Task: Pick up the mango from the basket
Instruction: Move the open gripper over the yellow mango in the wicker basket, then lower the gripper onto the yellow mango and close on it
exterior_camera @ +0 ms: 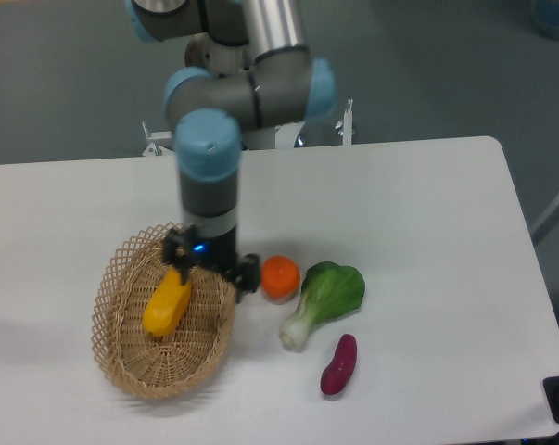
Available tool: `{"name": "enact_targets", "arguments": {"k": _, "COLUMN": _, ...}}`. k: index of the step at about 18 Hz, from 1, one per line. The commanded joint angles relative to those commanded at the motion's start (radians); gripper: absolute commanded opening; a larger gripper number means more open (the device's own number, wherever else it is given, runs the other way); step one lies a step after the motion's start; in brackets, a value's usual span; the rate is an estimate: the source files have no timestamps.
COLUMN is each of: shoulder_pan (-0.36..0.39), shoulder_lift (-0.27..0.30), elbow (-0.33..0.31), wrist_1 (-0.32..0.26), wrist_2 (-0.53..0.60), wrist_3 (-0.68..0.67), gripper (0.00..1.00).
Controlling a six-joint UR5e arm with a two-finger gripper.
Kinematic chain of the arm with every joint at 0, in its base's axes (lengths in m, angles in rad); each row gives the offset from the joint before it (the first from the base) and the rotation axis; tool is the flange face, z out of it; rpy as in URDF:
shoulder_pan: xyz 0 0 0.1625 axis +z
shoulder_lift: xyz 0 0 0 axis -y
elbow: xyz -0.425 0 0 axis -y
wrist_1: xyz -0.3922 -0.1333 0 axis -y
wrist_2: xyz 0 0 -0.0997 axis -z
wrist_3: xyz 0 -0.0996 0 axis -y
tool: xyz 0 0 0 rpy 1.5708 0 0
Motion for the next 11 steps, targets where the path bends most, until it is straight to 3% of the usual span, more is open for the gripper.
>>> {"name": "enact_targets", "arguments": {"k": 11, "shoulder_pan": -0.057, "shoulder_lift": -0.075, "elbow": -0.009, "wrist_1": 0.029, "wrist_2": 0.063, "wrist_3": -0.014, "gripper": 1.0}}
